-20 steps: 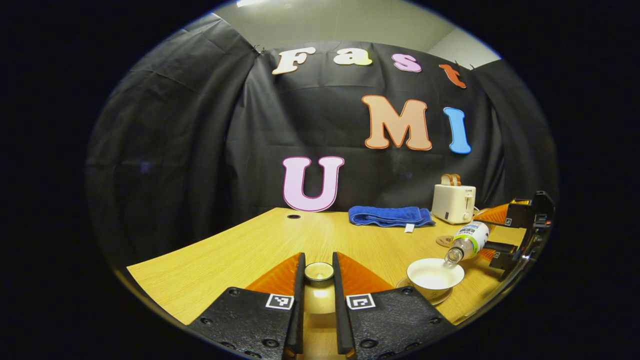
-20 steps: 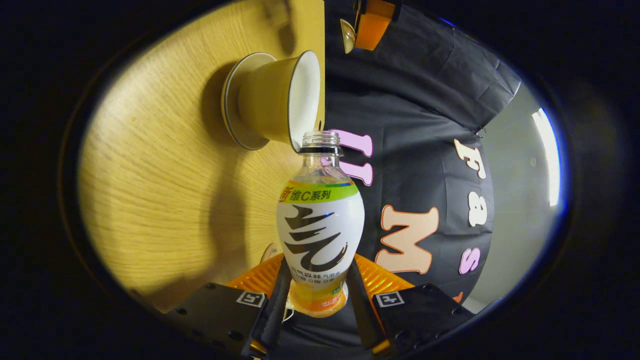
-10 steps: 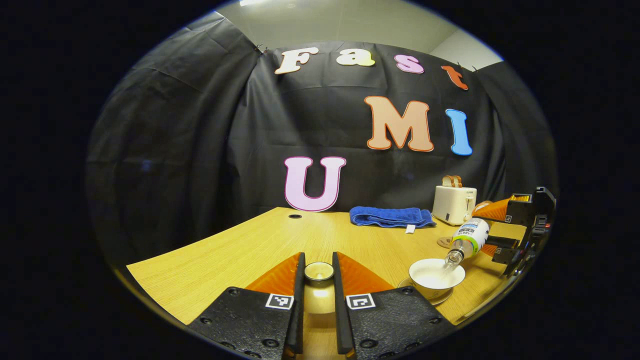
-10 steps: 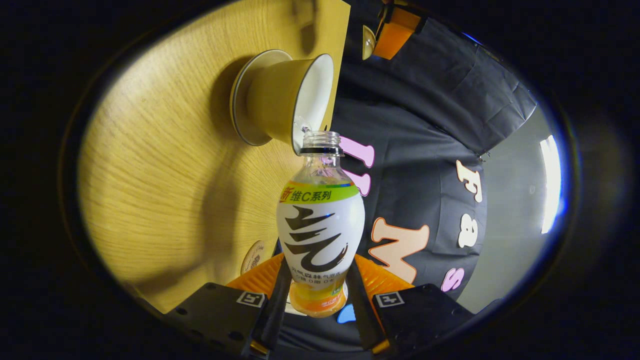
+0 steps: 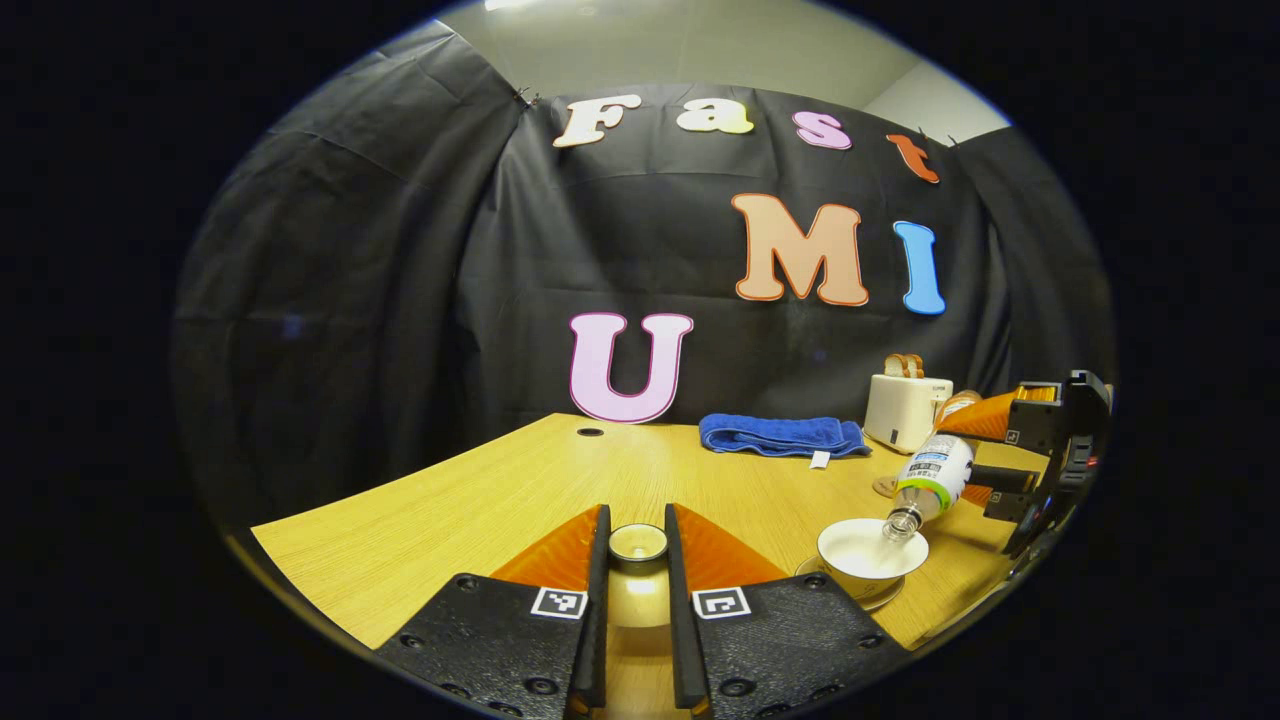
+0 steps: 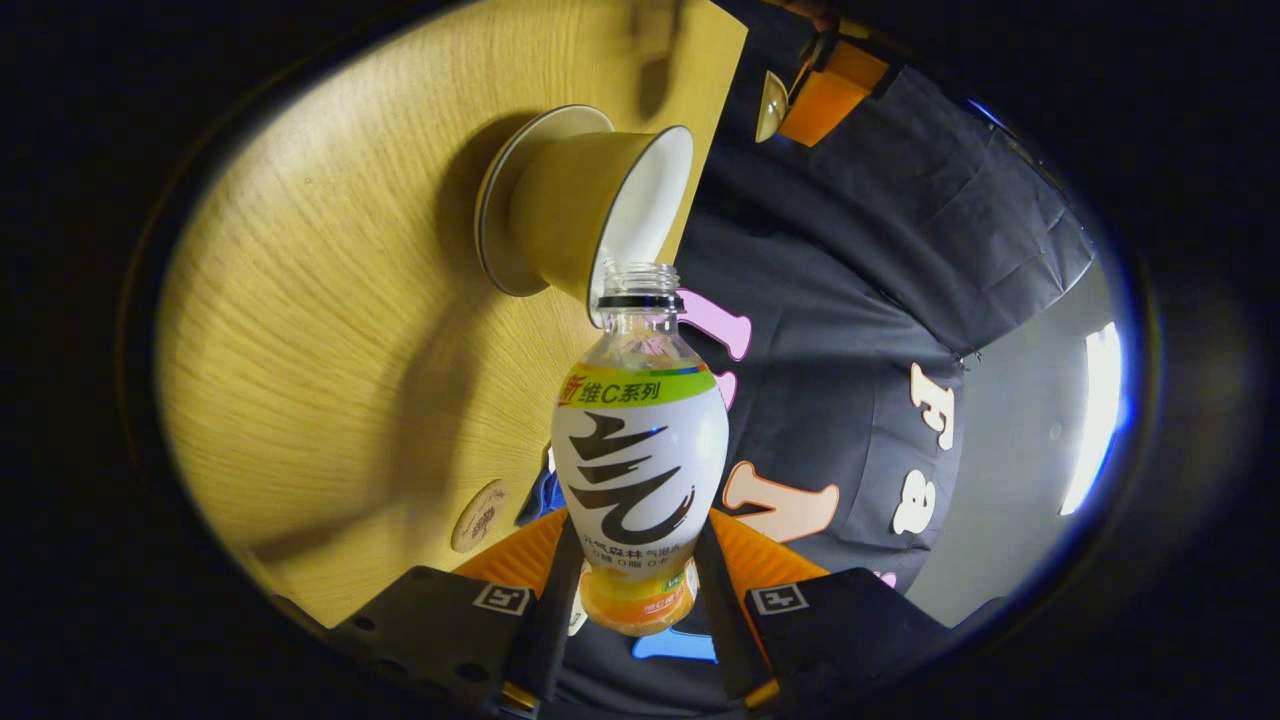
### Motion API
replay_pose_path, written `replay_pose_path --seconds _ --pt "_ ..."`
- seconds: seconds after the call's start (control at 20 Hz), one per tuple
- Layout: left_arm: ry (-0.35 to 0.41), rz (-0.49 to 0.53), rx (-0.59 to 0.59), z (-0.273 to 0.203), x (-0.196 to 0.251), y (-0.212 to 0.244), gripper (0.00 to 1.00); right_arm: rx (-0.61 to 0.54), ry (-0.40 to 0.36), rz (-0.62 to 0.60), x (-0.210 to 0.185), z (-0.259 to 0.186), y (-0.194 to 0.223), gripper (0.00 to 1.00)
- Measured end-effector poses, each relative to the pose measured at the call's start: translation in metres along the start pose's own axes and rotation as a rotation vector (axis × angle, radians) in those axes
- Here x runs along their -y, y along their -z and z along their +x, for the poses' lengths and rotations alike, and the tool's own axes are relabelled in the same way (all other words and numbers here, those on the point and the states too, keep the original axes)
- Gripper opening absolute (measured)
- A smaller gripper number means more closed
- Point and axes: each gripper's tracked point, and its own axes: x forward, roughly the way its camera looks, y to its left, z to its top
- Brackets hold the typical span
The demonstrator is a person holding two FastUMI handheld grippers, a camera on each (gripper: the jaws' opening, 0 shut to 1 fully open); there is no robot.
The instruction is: Open the teacup lid with one hand, grasp the water bottle and pour water into the teacup with the other hand; after pouring, place the water bottle on the coaster and then close the teacup lid.
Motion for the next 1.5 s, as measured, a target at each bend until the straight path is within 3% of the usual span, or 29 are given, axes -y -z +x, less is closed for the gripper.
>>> replay_pose_path --seconds 0.45,1.5 --pt "-0.001 0.001 -0.002 0.000 -0.001 0.000 0.23 0.024 -0.003 -0.066 0.005 0.003 -0.002 0.64" --pt "0.026 -0.006 -0.002 0.003 0.012 -0.006 0.23 0.009 -0.006 -0.054 0.006 0.004 0.000 0.65"
